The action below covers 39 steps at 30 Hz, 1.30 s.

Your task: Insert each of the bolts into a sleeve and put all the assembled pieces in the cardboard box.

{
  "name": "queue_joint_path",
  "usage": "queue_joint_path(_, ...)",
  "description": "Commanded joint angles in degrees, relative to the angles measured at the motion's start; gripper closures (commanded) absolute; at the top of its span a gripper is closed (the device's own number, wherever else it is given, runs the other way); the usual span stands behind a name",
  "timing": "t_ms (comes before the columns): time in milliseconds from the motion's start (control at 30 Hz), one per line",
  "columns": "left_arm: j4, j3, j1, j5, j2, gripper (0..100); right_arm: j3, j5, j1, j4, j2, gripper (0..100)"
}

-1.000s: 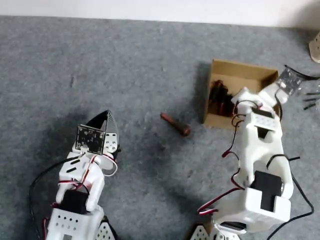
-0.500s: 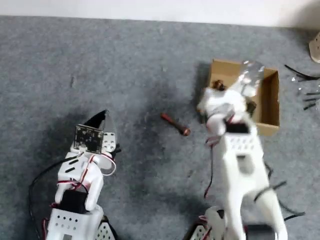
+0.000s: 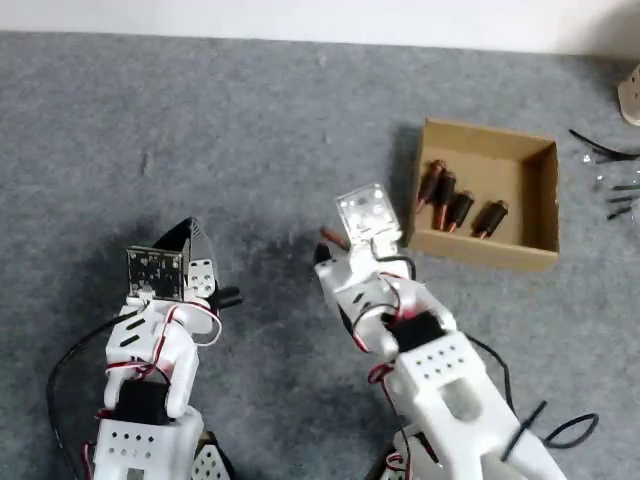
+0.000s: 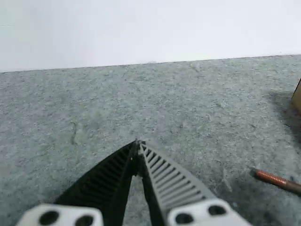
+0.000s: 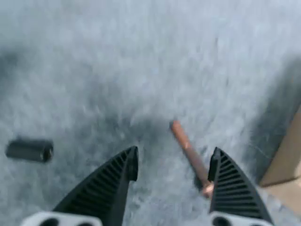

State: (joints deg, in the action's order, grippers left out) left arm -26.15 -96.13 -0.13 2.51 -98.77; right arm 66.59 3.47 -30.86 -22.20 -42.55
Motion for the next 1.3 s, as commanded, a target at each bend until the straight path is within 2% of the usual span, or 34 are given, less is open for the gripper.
queue_joint_path(0,1.3,0.7,-3.2,0.7,0.5,99,-1.2,1.0,-3.4,0.0,6.5,78.5)
queue_joint_path(133,1.1,3.1,-10.6,1.3,0.5,99,-3.2,6.9,-10.2,0.1,13.0,78.5)
queue_joint_path(200,1.1,3.0,-13.1,4.7,0.5,99,-3.6,8.3,-11.0,0.3,14.9,78.5)
queue_joint_path(267,1.0,3.0,-13.9,6.6,0.5,99,-5.1,8.3,-9.2,0.3,16.5,78.5)
queue_joint_path(467,1.0,2.9,-13.9,6.6,0.5,99,-8.1,8.6,-0.6,0.2,19.6,78.5)
queue_joint_path(700,1.0,2.9,-13.9,6.6,0.5,99,-8.1,8.7,0.4,0.2,19.5,78.5)
queue_joint_path(1000,1.0,2.9,-13.8,6.8,0.5,99,-8.0,8.8,6.9,5.8,20.0,78.5)
queue_joint_path(1267,1.0,2.9,-13.8,6.8,0.5,99,-7.9,8.8,6.5,6.7,20.3,78.5)
